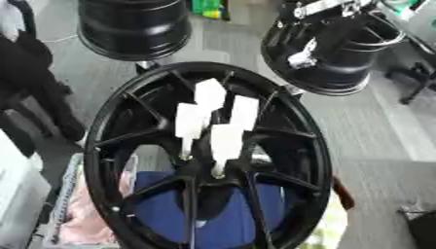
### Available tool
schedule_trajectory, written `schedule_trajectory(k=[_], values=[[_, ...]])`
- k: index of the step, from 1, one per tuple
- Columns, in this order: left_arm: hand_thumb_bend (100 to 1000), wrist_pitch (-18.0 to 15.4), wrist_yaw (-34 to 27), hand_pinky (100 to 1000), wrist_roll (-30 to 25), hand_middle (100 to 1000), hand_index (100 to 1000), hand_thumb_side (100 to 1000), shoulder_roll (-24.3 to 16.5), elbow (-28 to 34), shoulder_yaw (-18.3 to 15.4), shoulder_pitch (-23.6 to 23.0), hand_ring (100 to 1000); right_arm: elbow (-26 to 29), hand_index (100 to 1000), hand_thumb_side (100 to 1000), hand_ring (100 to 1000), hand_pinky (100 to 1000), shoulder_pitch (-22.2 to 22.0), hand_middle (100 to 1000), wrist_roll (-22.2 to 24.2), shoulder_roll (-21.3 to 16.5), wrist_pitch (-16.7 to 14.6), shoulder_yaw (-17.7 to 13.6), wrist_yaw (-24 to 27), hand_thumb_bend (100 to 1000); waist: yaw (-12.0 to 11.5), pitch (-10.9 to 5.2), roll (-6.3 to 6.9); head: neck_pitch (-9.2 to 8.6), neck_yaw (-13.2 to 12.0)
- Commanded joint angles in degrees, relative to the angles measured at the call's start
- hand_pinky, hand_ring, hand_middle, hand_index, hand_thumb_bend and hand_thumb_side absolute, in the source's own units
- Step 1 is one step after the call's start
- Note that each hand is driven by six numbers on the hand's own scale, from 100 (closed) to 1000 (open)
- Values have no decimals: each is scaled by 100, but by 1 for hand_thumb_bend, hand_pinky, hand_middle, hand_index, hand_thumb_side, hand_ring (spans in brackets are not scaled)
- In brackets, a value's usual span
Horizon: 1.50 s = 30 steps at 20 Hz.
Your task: Pull the pin out of the wheel hub.
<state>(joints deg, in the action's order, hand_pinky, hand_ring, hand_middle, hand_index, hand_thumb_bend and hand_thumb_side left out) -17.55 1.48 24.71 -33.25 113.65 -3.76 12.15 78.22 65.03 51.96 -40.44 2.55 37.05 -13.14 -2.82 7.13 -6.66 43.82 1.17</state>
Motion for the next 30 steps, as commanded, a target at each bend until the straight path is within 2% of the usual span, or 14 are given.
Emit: schedule_trajectory(k=[1, 12, 18, 23, 24, 30], values=[[217, 2, -37, 763, -17, 736, 855, 556, -126, 95, -36, 65, 814, 7, 914, 513, 894, 889, 148, 859, 0, -55, -30, -3, 159, 263, -3, -95, 42, 30, -10], [221, 11, -63, 763, -25, 736, 855, 552, -102, 95, -38, 63, 814, 194, 917, 510, 890, 886, 182, 850, 0, 38, -36, 222, 527, 271, -29, -138, 37, 30, 48], [222, 12, -70, 763, -24, 736, 855, 552, -103, 95, -43, 51, 814, 328, 918, 519, 884, 879, 153, 843, 0, 48, 148, 326, 666, 265, -27, -170, 28, 30, 66], [215, 18, -72, 762, -26, 735, 854, 554, -105, 95, -42, 28, 814, 469, 918, 513, 876, 870, 91, 833, 0, 20, 440, 336, 748, 285, -24, -169, 16, 30, 39], [219, 20, -73, 762, -24, 735, 854, 556, -108, 95, -43, 23, 814, 508, 918, 526, 876, 870, 82, 833, 0, 9, 520, 334, 753, 266, -23, -167, 14, 30, 36], [215, 24, -66, 762, -29, 735, 854, 559, -122, 95, -35, 14, 814, 838, 916, 513, 874, 868, 64, 831, -145, -29, 1113, 387, 673, 281, -8, -141, 20, 30, -61]])
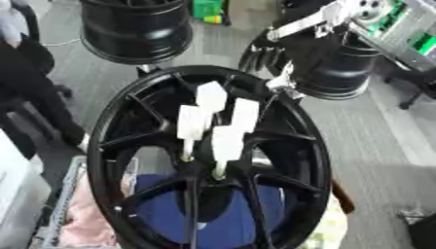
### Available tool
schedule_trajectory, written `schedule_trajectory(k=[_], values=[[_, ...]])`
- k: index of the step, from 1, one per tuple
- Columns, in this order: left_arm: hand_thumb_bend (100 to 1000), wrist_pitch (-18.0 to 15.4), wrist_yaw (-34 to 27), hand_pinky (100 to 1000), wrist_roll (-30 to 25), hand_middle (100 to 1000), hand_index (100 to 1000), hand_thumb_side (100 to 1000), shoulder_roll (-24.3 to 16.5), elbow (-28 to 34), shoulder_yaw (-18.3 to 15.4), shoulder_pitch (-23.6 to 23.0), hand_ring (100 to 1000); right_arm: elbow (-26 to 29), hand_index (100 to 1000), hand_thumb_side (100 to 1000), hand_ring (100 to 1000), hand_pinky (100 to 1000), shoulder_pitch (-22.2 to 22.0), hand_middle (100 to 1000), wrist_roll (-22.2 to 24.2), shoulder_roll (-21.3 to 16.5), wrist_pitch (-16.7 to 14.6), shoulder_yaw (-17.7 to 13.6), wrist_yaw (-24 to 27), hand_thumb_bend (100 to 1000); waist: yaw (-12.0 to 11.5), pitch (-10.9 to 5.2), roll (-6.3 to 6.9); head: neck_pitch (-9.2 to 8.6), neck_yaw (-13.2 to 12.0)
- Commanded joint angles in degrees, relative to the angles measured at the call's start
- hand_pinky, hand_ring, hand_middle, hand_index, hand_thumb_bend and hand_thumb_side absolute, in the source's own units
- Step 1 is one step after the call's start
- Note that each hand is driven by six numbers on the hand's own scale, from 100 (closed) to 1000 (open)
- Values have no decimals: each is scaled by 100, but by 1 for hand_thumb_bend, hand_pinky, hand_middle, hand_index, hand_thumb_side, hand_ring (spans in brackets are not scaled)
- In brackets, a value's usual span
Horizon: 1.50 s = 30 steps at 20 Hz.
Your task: Pull the pin out of the wheel hub.
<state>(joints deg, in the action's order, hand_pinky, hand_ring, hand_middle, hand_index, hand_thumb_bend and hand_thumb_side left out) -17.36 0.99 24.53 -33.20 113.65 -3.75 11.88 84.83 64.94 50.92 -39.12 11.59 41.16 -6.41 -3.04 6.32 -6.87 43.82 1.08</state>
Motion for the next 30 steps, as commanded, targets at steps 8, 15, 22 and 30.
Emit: schedule_trajectory(k=[8, 15, 22, 30], values=[[205, 30, -1, 760, -10, 735, 853, 573, -147, 95, -29, -8, 813, 653, 916, 517, 874, 869, 24, 833, -288, -280, 817, 126, 120, 278, 45, -7, 7, 30, -135], [197, 32, 12, 758, -9, 734, 853, 583, -155, 95, -29, -12, 812, 1038, 916, 489, 877, 870, -37, 838, -411, -389, 1098, 180, 280, 295, 44, 91, -37, 30, -204], [193, 35, 12, 758, -11, 734, 852, 590, -148, 95, -25, 5, 812, 1343, 917, 507, 880, 870, -116, 843, -546, -482, 1391, 184, 268, 288, 55, 176, -63, 30, -243], [194, 28, 13, 758, -15, 735, 853, 588, -144, 95, -31, -7, 812, 1712, 911, 502, 882, 873, -220, 841, -770, -635, 1868, 165, -69, 312, 63, 178, -72, -8, -237]])
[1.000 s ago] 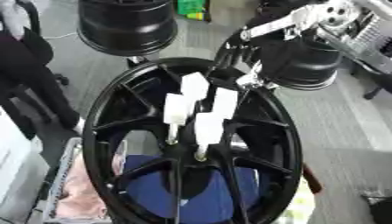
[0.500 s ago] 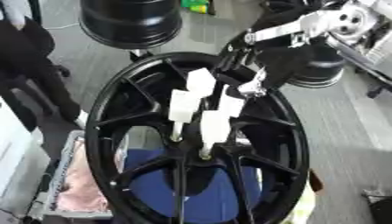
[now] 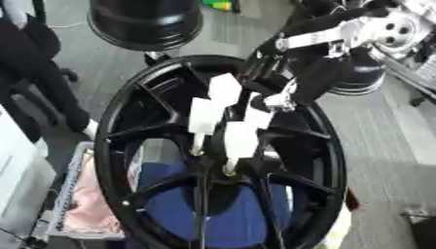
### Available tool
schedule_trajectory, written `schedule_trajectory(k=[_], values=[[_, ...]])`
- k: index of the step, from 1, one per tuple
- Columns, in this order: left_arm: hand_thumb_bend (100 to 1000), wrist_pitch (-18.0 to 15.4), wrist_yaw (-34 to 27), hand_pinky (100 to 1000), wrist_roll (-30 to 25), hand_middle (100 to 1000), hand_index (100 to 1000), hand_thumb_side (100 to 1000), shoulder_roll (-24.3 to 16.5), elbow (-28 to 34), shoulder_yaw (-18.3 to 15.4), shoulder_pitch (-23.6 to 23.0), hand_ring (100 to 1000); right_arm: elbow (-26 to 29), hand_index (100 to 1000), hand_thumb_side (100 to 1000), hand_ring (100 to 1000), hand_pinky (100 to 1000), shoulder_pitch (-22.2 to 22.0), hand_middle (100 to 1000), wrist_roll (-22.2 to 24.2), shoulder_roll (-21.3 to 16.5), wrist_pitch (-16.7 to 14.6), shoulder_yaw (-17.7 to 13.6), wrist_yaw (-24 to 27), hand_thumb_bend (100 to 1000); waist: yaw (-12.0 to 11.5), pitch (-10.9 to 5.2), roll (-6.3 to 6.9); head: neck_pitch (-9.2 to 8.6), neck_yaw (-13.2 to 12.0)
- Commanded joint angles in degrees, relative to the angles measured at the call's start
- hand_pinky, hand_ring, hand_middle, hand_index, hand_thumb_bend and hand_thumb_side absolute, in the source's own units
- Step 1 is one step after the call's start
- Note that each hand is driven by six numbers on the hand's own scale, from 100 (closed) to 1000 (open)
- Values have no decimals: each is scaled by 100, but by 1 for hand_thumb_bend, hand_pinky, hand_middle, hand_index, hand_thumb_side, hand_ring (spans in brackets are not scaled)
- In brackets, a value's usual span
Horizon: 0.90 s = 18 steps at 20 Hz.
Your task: Pull the pin out of the wheel hub.
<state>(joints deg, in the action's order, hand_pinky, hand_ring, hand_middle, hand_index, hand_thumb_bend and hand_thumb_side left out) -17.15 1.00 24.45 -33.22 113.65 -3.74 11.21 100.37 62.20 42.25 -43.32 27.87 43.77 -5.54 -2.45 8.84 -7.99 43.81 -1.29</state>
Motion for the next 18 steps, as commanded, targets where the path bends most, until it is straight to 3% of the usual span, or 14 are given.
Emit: schedule_trajectory(k=[1, 18], values=[[195, 4, 10, 758, -9, 735, 853, 588, -143, 95, -33, 62, 812, 183, 911, 496, 884, 875, 40, 843, 122, -224, 266, -92, -223, 317, 2, -74, 41, -11, 3], [191, -19, -17, 758, -46, 736, 852, 592, -120, 95, -16, 123, 813, -156, 912, 489, 887, 876, -158, 849, 167, -118, 222, -104, -508, 323, -60, 28, 57, -94, 108]])
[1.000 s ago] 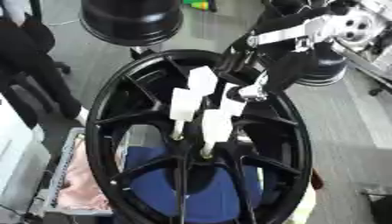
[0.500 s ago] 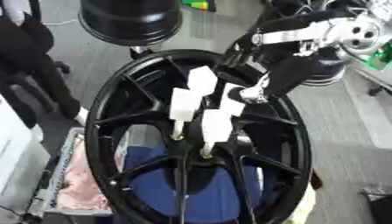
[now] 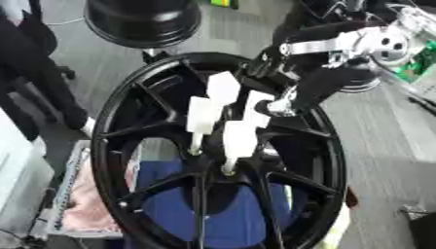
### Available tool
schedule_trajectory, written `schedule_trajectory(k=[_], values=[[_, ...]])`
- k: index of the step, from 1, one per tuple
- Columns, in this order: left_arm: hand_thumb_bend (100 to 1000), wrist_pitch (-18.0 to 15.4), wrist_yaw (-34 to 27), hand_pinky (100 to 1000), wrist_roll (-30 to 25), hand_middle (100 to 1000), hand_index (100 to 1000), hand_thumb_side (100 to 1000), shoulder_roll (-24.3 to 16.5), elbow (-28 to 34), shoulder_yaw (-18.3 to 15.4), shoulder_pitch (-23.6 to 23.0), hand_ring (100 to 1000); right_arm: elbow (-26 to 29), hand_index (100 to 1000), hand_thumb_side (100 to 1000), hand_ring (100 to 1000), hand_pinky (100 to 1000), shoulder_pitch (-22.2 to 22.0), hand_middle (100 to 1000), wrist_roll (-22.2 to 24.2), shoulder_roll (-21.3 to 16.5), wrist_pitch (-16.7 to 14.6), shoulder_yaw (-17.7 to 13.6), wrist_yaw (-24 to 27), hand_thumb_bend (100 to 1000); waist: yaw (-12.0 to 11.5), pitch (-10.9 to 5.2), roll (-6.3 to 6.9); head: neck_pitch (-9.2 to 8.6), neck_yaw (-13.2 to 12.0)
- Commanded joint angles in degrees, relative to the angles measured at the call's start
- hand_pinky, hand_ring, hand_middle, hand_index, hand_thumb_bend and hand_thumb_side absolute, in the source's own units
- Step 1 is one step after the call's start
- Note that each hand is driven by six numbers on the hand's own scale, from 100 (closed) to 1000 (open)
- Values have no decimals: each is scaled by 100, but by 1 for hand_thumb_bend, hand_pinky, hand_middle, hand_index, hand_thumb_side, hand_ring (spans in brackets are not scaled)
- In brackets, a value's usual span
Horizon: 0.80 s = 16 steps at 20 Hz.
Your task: Pull the pin out of the wheel hub.
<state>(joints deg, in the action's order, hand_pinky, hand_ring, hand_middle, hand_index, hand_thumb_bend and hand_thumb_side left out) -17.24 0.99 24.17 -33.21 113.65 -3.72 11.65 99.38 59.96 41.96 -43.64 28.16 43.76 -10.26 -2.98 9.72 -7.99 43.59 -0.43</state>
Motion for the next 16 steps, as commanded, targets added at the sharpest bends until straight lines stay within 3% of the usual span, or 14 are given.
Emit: schedule_trajectory(k=[1, 16], values=[[191, -13, -14, 758, -19, 736, 852, 591, -123, 95, -17, 87, 813, -85, 912, 489, 887, 876, 48, 850, 185, -83, 186, -101, -43, 325, -14, -56, 58, -71, 29], [189, -23, -25, 758, -23, 736, 851, 591, -98, 95, -21, 125, 814, -266, 913, 492, 893, 877, -56, 857, 241, -5, 10, -80, -64, 329, -63, 11, 70, -74, 99]])
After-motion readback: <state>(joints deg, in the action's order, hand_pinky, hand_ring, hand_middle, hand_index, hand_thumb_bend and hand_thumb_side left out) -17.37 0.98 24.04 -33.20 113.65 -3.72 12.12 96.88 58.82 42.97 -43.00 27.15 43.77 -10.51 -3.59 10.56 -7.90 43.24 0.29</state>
